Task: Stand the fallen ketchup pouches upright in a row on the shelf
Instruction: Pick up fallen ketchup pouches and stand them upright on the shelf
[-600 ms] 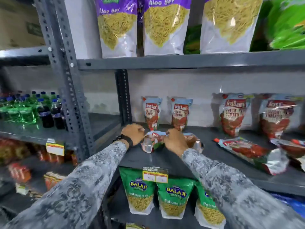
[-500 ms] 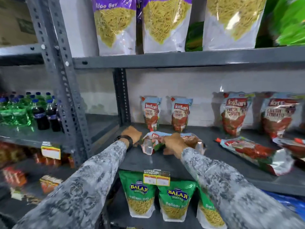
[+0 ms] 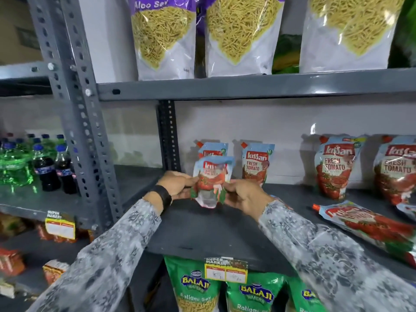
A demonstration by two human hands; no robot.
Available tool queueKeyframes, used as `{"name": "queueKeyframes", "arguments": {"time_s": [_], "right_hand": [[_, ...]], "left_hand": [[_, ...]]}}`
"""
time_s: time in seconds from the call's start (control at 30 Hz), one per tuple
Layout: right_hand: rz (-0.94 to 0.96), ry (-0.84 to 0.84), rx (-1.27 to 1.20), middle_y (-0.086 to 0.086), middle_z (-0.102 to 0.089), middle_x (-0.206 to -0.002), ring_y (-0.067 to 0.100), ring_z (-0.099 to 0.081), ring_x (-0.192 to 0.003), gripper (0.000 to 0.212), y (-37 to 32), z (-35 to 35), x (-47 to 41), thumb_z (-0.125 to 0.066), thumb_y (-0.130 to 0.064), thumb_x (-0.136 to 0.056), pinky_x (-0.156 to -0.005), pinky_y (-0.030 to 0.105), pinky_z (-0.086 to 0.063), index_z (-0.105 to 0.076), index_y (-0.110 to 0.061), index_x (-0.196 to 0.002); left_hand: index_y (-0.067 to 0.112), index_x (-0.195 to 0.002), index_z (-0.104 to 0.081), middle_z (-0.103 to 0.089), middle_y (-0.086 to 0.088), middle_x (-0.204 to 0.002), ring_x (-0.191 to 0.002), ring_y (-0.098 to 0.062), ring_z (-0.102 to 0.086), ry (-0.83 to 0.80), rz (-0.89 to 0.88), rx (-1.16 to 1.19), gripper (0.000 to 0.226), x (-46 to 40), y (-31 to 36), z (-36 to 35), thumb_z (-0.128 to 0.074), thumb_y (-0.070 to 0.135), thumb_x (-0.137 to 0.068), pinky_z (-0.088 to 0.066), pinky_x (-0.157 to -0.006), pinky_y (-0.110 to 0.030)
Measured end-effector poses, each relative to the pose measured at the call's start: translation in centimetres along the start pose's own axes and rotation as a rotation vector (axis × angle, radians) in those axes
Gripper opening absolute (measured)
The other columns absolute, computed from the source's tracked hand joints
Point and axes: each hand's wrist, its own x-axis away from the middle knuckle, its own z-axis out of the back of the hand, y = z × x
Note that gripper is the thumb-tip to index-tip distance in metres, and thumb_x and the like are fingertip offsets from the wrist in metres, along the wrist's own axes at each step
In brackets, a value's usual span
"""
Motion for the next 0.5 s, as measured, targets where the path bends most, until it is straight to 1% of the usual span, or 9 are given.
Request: {"name": "queueKeyframes", "arguments": {"time_s": [0.07, 0.13, 0.2, 0.27, 0.33, 0.37, 0.43, 0.47, 0.5], "right_hand": [[0.111, 0.041, 0.008, 0.013, -0.076, -0.091, 0.024, -0.071, -0.075, 0.011, -1.0, -1.3, -0.7, -0.065, 0.005, -0.094, -0.059, 0.037, -0.064, -0.070, -0.002, -0.100], [0.213, 0.083, -0.036, 0.020, -0.076, -0.105, 0.026, -0.070, -0.088, 0.010, -1.2, -2.7, -1.8, -0.065, 0.007, -0.093, -0.074, 0.040, -0.063, -0.068, -0.003, -0.093], [0.295, 0.121, -0.035, 0.023, -0.074, -0.113, 0.025, -0.066, -0.092, 0.013, -0.6, -3.4, -2.8, -0.065, 0.009, -0.092, -0.084, 0.038, -0.060, -0.065, -0.003, -0.095], [0.338, 0.141, 0.017, 0.020, -0.075, -0.109, 0.023, -0.066, -0.093, 0.013, 0.8, -3.8, -3.8, -0.067, 0.009, -0.090, -0.092, 0.039, -0.059, -0.068, -0.003, -0.096], [0.347, 0.165, 0.052, 0.015, -0.077, -0.103, 0.024, -0.068, -0.093, 0.013, 2.5, -3.9, -5.0, -0.068, 0.006, -0.090, -0.092, 0.039, -0.059, -0.070, -0.007, -0.088], [0.341, 0.179, 0.067, 0.015, -0.078, -0.102, 0.025, -0.070, -0.095, 0.016, 3.4, -3.9, -5.4, -0.068, 0.005, -0.090, -0.093, 0.041, -0.060, -0.070, -0.010, -0.084], [0.323, 0.192, 0.084, 0.014, -0.079, -0.101, 0.030, -0.074, -0.099, 0.020, 5.0, -3.9, -5.9, -0.069, 0.003, -0.089, -0.094, 0.046, -0.061, -0.070, -0.014, -0.078], [0.323, 0.196, 0.092, 0.013, -0.080, -0.099, 0.031, -0.075, -0.099, 0.021, 5.7, -3.9, -6.2, -0.069, 0.002, -0.089, -0.093, 0.046, -0.061, -0.070, -0.015, -0.077], [0.325, 0.197, 0.097, 0.011, -0.080, -0.097, 0.030, -0.075, -0.097, 0.021, 6.2, -3.8, -6.3, -0.069, 0.001, -0.090, -0.091, 0.044, -0.062, -0.070, -0.015, -0.077]], "left_hand": [[-0.008, -0.115, -0.068, -0.076, -0.018, -0.097, -0.071, -0.020, -0.071, 0.057, -0.104, 0.032, 0.034, -0.4, 0.7, 0.5, -0.074, 0.008, -0.087, -0.064, -0.066, -0.033], [-0.004, -0.115, -0.068, -0.075, -0.015, -0.099, -0.079, -0.022, -0.070, 0.127, -0.181, 0.042, 0.030, -0.7, 0.6, 0.9, -0.073, 0.008, -0.088, -0.062, -0.071, -0.035], [-0.004, -0.117, -0.068, -0.073, -0.011, -0.099, -0.082, -0.021, -0.070, 0.181, -0.227, 0.070, 0.029, -1.0, -0.5, 0.9, -0.071, 0.005, -0.089, -0.060, -0.070, -0.031], [-0.005, -0.119, -0.067, -0.071, -0.009, -0.095, -0.077, -0.016, -0.069, 0.233, -0.251, 0.079, 0.030, -1.3, -2.0, 1.0, -0.070, 0.002, -0.089, -0.060, -0.066, -0.027], [-0.005, -0.121, -0.067, -0.071, -0.004, -0.089, -0.075, -0.013, -0.069, 0.265, -0.248, 0.078, 0.033, -1.7, -3.8, 1.1, -0.070, 0.001, -0.089, -0.060, -0.064, -0.023], [-0.005, -0.121, -0.067, -0.071, -0.004, -0.088, -0.077, -0.015, -0.069, 0.261, -0.234, 0.084, 0.034, -1.8, -4.7, 1.2, -0.070, 0.001, -0.088, -0.061, -0.067, -0.026], [-0.007, -0.123, -0.066, -0.073, -0.009, -0.093, -0.086, -0.023, -0.071, 0.249, -0.198, 0.089, 0.035, -1.8, -6.1, 1.2, -0.070, 0.001, -0.088, -0.062, -0.081, -0.039], [-0.007, -0.123, -0.066, -0.073, -0.011, -0.095, -0.090, -0.025, -0.071, 0.239, -0.182, 0.091, 0.035, -1.8, -6.6, 1.3, -0.070, 0.001, -0.089, -0.061, -0.086, -0.043], [-0.007, -0.122, -0.066, -0.073, -0.010, -0.095, -0.091, -0.025, -0.071, 0.228, -0.173, 0.093, 0.034, -1.7, -7.0, 1.4, -0.070, 0.001, -0.089, -0.060, -0.087, -0.042]]}}
